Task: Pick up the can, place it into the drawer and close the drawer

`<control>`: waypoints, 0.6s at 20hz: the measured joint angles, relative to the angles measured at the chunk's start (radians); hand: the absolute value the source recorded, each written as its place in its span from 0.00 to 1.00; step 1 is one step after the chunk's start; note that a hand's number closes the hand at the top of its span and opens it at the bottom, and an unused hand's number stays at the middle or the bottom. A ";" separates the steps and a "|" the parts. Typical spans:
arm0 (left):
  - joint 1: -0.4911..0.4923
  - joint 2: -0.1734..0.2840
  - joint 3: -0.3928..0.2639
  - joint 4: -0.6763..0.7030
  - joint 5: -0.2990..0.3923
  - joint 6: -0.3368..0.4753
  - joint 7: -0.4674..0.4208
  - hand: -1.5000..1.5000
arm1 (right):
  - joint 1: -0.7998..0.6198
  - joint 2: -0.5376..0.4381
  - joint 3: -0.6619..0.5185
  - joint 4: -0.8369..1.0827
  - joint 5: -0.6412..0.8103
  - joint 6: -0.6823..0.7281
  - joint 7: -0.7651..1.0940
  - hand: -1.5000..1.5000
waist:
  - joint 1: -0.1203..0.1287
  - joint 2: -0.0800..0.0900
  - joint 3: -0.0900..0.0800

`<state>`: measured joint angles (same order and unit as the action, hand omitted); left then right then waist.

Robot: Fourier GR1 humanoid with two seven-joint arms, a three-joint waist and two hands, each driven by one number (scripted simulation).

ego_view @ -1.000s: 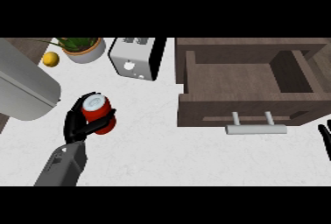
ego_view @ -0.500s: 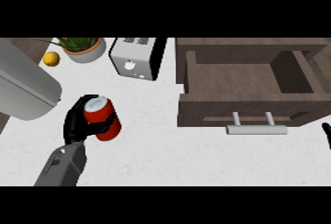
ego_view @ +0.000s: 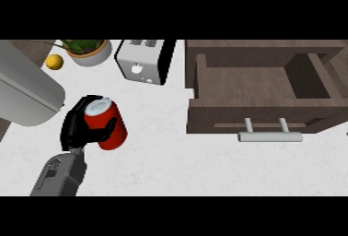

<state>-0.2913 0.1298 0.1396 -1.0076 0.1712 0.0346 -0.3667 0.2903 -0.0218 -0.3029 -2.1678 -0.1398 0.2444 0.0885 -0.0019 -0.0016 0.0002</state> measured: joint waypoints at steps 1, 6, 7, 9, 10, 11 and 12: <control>0.006 -0.009 -0.015 -0.035 -0.005 0.008 0.020 1.00 | 0.007 0.005 0.003 -0.001 0.007 -0.001 -0.007 0.00 | 0.000 0.000 0.000; -0.003 -0.034 -0.083 -0.173 -0.037 0.038 0.127 1.00 | 0.031 0.013 0.025 -0.019 0.022 -0.012 -0.018 0.00 | 0.000 -0.001 0.000; -0.014 -0.035 -0.095 -0.200 -0.045 0.047 0.153 1.00 | 0.014 0.004 0.015 -0.011 0.016 -0.014 -0.010 0.00 | 0.000 -0.001 0.000; -0.026 -0.041 -0.123 -0.268 -0.064 0.065 0.202 1.00 | 0.014 0.008 0.016 -0.015 0.021 -0.015 -0.011 0.00 | 0.001 -0.001 0.000; -0.030 -0.044 -0.136 -0.300 -0.074 0.075 0.225 1.00 | 0.010 0.010 0.019 -0.021 0.026 -0.020 -0.004 0.00 | 0.001 -0.001 0.000; -0.039 -0.048 -0.147 -0.327 -0.083 0.084 0.251 1.00 | 0.019 0.013 0.026 -0.022 0.029 -0.022 -0.011 0.00 | 0.000 -0.001 0.000; -0.055 -0.059 -0.159 -0.342 -0.097 0.103 0.275 1.00 | 0.019 0.015 0.025 -0.020 0.032 -0.023 -0.011 0.00 | 0.000 -0.001 0.000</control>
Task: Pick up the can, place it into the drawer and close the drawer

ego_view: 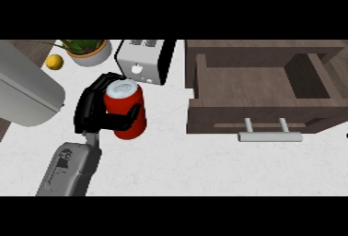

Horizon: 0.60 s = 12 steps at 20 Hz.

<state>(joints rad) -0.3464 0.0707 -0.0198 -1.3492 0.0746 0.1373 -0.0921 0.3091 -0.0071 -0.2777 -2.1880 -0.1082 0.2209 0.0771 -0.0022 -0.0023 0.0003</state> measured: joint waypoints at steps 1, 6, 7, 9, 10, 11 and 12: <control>-0.023 -0.008 -0.009 -0.010 -0.009 0.012 0.027 1.00 | 0.016 0.001 0.010 -0.021 -0.001 -0.002 0.007 0.00 | -0.002 0.000 0.000; -0.133 -0.044 -0.068 -0.069 -0.041 0.076 0.185 1.00 | -0.002 -0.014 -0.016 -0.017 -0.024 0.001 0.022 0.00 | -0.004 0.001 0.000; -0.150 -0.049 -0.086 -0.071 -0.048 0.093 0.203 1.00 | 0.000 -0.010 -0.013 -0.031 -0.025 -0.001 0.033 0.00 | -0.005 0.001 0.000; -0.196 -0.057 -0.111 -0.102 -0.074 0.125 0.272 1.00 | 0.021 -0.007 -0.010 -0.049 -0.030 0.003 0.035 0.00 | -0.006 0.000 0.000; -0.237 -0.060 -0.123 -0.086 -0.079 0.147 0.290 1.00 | 0.014 -0.006 -0.009 -0.037 -0.028 0.004 0.029 0.00 | -0.007 0.001 0.000; -0.264 -0.062 -0.140 -0.078 -0.082 0.167 0.301 1.00 | 0.003 -0.006 -0.009 -0.040 -0.028 -0.001 0.037 0.00 | -0.008 0.001 0.000; -0.286 -0.063 -0.138 -0.072 -0.089 0.165 0.313 1.00 | 0.008 -0.005 -0.011 -0.040 -0.027 0.003 0.034 0.00 | -0.008 0.001 0.000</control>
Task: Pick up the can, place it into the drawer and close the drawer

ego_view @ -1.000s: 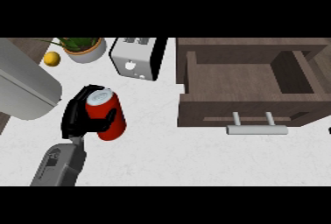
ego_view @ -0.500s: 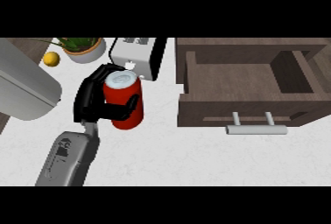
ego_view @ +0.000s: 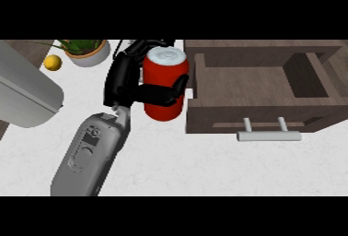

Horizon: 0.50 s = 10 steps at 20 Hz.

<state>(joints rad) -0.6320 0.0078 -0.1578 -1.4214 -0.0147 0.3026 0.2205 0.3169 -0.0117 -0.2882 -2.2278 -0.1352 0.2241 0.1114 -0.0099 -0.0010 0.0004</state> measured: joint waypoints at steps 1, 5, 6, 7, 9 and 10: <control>-0.034 -0.002 0.002 0.011 0.001 0.005 0.015 1.00 | -0.015 0.001 0.006 -0.004 0.008 -0.010 0.015 0.00 | 0.000 0.000 0.000; -0.174 -0.004 -0.018 0.096 0.002 0.059 0.045 1.00 | -0.025 -0.006 -0.007 0.013 0.003 -0.002 0.010 0.00 | -0.005 0.002 0.000; -0.214 -0.005 -0.024 0.130 0.010 0.075 0.044 1.00 | -0.028 -0.005 -0.002 0.011 0.006 -0.002 0.012 0.00 | -0.008 0.002 0.000; -0.259 -0.006 -0.022 0.158 0.017 0.091 0.053 1.00 | -0.032 -0.011 -0.009 0.023 0.005 0.003 0.004 0.00 | -0.009 0.002 0.000; -0.324 -0.006 -0.026 0.211 0.029 0.116 0.059 1.00 | -0.032 -0.012 -0.007 0.016 0.006 0.005 0.015 0.00 | -0.012 0.003 0.000; -0.361 -0.007 -0.033 0.233 0.040 0.133 0.071 1.00 | -0.030 -0.007 -0.003 0.013 0.013 0.003 0.014 0.00 | -0.013 0.003 0.000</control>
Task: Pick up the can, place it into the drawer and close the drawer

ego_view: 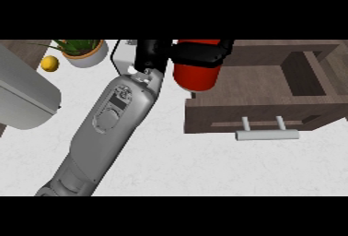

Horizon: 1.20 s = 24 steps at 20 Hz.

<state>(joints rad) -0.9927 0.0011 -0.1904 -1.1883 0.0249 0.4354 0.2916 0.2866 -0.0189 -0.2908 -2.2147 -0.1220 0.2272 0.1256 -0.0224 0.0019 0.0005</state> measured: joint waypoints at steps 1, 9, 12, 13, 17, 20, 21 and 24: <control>-0.030 0.000 -0.006 0.033 0.011 0.013 -0.004 1.00 | 0.006 0.004 0.005 0.003 0.005 -0.002 -0.010 0.00 | -0.002 0.000 0.000; -0.256 -0.001 -0.020 0.290 0.098 0.076 -0.043 1.00 | -0.030 -0.012 -0.019 0.035 -0.010 0.002 -0.006 0.00 | -0.012 0.004 0.001; -0.318 -0.001 -0.045 0.354 0.137 0.092 -0.044 1.00 | -0.025 0.000 0.000 0.027 0.010 -0.003 -0.005 0.00 | -0.014 0.004 0.000; -0.330 -0.001 -0.067 0.375 0.155 0.108 -0.051 1.00 | -0.034 0.002 0.008 0.021 0.013 -0.009 0.010 0.00 | -0.017 0.004 0.001; -0.380 -0.001 -0.115 0.457 0.223 0.135 -0.082 1.00 | -0.044 0.001 0.024 0.038 0.026 -0.017 -0.010 0.00 | -0.025 0.006 0.001; -0.433 -0.001 -0.135 0.527 0.262 0.142 -0.099 1.00 | -0.052 -0.006 0.018 0.051 0.020 -0.010 -0.015 0.00 | -0.032 0.008 0.001; -0.447 -0.001 -0.141 0.548 0.273 0.144 -0.107 1.00 | -0.051 -0.002 0.025 0.051 0.027 -0.011 -0.015 0.00 | -0.034 0.009 0.001; -0.479 -0.001 -0.160 0.610 0.304 0.145 -0.126 1.00 | -0.056 -0.003 0.024 0.028 0.021 -0.017 0.006 0.00 | -0.040 0.010 0.001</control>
<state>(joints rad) -1.4718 -0.0001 -0.3502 -0.5788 0.3288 0.5807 0.1652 0.2307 -0.0224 -0.2669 -2.1871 -0.1011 0.2107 0.1316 -0.0628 0.0122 0.0019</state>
